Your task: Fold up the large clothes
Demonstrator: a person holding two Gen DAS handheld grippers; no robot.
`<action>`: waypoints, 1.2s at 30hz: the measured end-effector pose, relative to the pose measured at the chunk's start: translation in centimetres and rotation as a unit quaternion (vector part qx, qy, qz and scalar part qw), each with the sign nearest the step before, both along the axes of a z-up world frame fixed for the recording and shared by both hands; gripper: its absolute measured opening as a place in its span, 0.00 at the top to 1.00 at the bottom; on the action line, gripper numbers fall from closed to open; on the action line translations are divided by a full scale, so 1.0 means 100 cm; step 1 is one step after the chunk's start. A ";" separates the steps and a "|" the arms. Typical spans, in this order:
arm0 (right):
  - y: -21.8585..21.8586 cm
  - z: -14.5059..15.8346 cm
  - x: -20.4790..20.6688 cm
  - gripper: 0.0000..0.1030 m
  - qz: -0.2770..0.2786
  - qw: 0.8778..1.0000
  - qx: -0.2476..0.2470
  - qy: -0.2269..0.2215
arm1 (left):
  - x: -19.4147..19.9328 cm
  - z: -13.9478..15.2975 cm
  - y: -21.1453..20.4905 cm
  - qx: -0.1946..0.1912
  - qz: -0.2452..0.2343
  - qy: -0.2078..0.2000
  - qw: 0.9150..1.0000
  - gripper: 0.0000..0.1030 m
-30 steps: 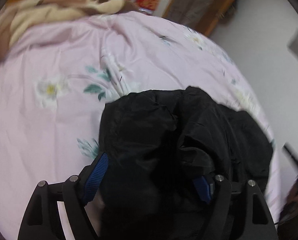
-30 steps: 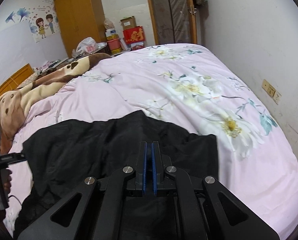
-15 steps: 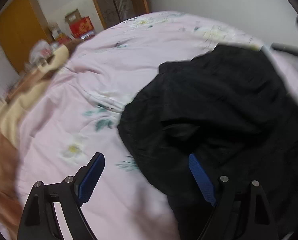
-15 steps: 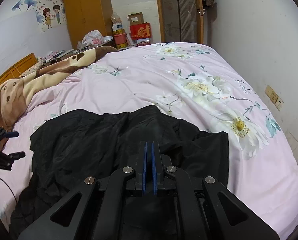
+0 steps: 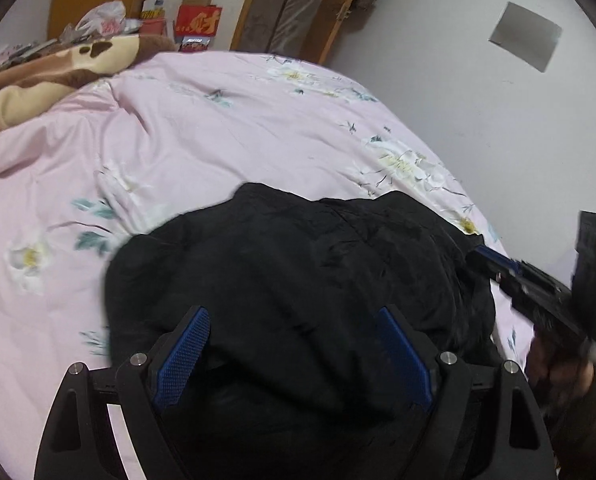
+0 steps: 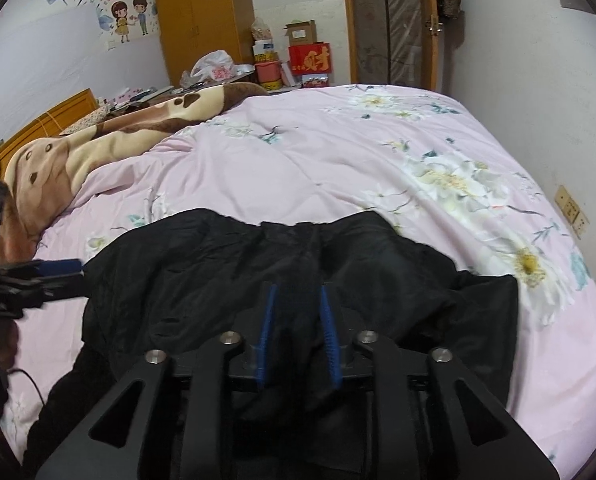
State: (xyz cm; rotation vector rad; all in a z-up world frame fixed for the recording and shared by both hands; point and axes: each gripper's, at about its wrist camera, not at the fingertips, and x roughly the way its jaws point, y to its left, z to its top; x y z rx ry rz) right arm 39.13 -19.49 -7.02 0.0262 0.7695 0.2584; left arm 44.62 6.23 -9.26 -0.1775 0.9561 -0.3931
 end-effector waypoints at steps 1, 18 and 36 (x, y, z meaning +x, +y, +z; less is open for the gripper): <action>0.005 -0.002 0.001 0.58 0.006 1.000 0.001 -0.001 | 0.003 -0.004 -0.012 0.006 0.001 0.002 1.000 0.17; 0.026 -0.101 0.012 0.47 0.024 0.996 -0.020 0.082 | 0.029 -0.093 -0.031 0.098 0.048 0.052 0.993 0.15; -0.007 -0.052 0.024 0.44 -0.067 0.995 -0.071 0.022 | 0.010 -0.069 -0.051 0.158 0.096 -0.007 0.983 0.11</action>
